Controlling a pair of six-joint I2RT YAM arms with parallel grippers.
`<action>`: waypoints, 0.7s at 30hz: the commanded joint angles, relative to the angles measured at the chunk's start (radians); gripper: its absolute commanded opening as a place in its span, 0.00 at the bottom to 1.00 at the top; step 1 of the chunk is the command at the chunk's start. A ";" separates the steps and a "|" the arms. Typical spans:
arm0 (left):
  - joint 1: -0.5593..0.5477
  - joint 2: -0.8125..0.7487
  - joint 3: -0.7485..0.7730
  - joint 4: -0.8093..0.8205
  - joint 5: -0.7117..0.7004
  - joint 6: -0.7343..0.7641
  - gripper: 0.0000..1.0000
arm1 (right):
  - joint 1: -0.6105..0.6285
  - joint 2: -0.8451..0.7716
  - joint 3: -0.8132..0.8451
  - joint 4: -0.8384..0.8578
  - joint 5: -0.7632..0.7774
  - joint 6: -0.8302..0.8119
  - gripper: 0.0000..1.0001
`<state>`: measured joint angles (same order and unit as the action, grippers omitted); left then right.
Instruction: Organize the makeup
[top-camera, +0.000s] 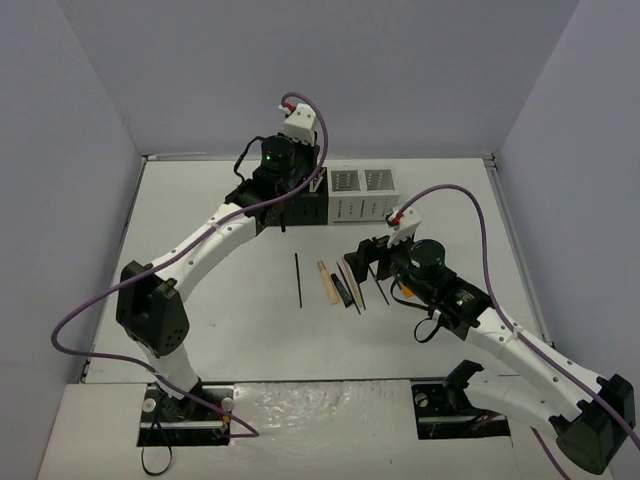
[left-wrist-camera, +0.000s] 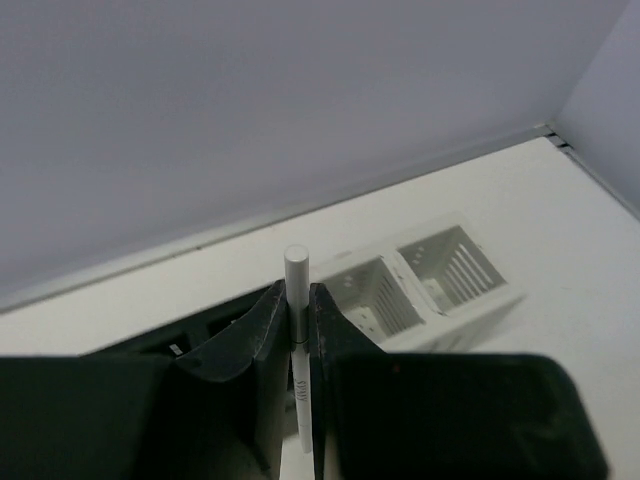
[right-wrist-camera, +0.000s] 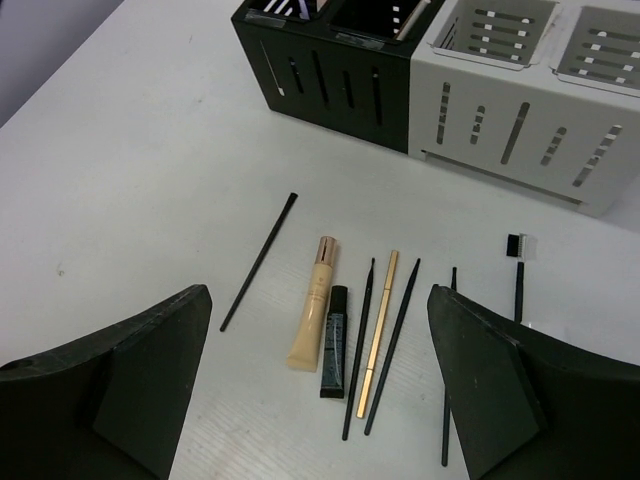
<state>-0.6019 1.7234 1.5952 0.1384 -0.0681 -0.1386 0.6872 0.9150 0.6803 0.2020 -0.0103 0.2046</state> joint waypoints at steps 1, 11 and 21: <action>0.047 0.091 0.113 0.196 0.068 0.202 0.00 | -0.006 -0.035 -0.007 -0.021 0.044 -0.013 0.88; 0.105 0.287 0.195 0.318 0.200 0.260 0.01 | -0.007 -0.049 -0.018 -0.063 0.021 -0.005 0.90; 0.115 0.202 0.081 0.284 0.152 0.204 0.68 | -0.008 0.026 0.028 -0.122 0.021 0.017 0.89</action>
<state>-0.4954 2.0689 1.6913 0.3404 0.1012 0.0877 0.6861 0.8911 0.6582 0.0812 0.0035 0.2064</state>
